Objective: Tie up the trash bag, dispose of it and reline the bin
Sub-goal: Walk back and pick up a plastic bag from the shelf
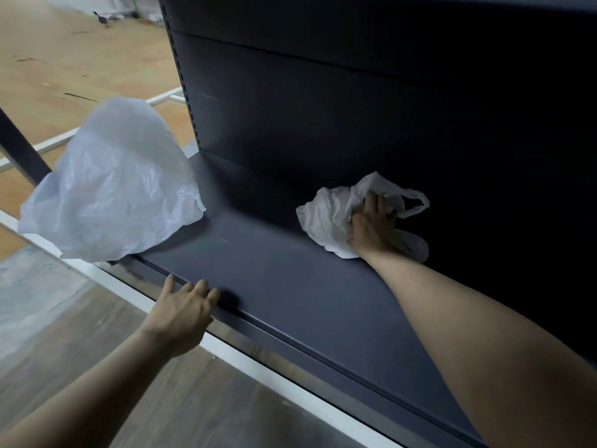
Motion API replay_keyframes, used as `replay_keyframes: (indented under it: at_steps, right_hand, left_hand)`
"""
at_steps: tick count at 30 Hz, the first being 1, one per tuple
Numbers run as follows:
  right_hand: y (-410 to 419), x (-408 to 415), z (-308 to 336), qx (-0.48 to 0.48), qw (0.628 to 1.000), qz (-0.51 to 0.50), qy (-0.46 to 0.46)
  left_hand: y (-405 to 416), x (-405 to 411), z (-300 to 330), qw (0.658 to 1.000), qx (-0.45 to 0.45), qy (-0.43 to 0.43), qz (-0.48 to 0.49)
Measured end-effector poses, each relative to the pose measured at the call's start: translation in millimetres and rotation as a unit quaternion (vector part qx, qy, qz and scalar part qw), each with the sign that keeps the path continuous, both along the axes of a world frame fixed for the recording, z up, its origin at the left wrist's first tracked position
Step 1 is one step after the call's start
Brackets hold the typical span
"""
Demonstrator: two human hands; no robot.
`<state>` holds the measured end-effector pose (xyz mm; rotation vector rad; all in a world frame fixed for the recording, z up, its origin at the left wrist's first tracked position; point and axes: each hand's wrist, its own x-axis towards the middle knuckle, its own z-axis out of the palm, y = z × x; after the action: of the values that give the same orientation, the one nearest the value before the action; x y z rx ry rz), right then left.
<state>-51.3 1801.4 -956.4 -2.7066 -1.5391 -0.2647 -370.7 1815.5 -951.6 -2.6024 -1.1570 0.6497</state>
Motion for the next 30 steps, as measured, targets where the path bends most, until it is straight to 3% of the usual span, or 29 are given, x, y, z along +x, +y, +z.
replay_keyframes:
  at_steps: [7,13,21,30]
  right_hand:
    - [-1.8,-4.3,0.8,-0.095,0.995,0.017,0.027]
    - [-26.3,-17.6,11.6,-0.080,0.994,0.034,0.060]
    - [-71.4,-48.5,37.4,-0.022,0.997,0.074,0.001]
    - [-115.6,-89.4,93.5,0.021,0.993,0.112,-0.027]
  left_hand:
    - [-4.8,-0.9,3.2,1.000,0.000,-0.009,-0.012]
    - [-11.1,-17.4,11.0,1.000,0.011,-0.009,-0.009]
    - [-41.9,-47.5,40.5,0.999,0.036,0.020,-0.004]
    - [-73.3,-90.4,81.8,0.997,0.072,-0.023,0.014]
